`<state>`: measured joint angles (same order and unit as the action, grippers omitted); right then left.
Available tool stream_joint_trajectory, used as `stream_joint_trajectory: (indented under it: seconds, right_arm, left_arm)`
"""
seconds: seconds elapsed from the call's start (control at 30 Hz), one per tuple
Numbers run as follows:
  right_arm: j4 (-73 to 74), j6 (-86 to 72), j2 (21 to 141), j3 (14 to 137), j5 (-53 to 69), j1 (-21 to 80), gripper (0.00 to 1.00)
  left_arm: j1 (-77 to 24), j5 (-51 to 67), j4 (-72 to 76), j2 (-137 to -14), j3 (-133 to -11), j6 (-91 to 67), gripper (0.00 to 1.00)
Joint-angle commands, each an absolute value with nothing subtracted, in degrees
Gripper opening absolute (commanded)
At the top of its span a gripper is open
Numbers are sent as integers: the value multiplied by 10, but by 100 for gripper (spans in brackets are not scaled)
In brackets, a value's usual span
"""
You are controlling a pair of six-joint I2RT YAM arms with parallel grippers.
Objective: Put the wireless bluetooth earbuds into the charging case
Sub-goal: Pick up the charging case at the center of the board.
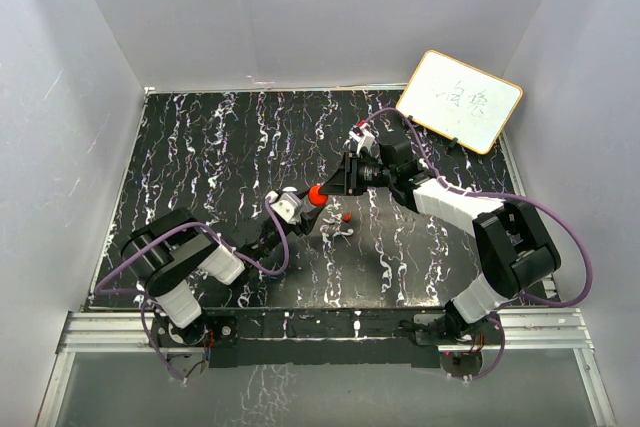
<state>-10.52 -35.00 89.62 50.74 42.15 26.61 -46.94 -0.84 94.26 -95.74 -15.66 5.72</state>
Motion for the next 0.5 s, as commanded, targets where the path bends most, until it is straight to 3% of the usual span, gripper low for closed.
stream_joint_trajectory:
  seconds: [0.0,0.1,0.23,0.47]
  right_arm:
    - [-128,-359,878,519,434,272,2]
    - [-116,-355,883,523,424,271,1]
    - [-112,-354,885,524,421,271,1]
    - [-109,-353,887,525,418,271,1]
  left_arm:
    - [-467,-12,922,-943,-162,55,3]
    - [-467,-13,879,-923,-174,58,35]
    - [-467,-13,844,-903,-182,65,44]
    - [-467,-11,845,-902,-184,64,49]
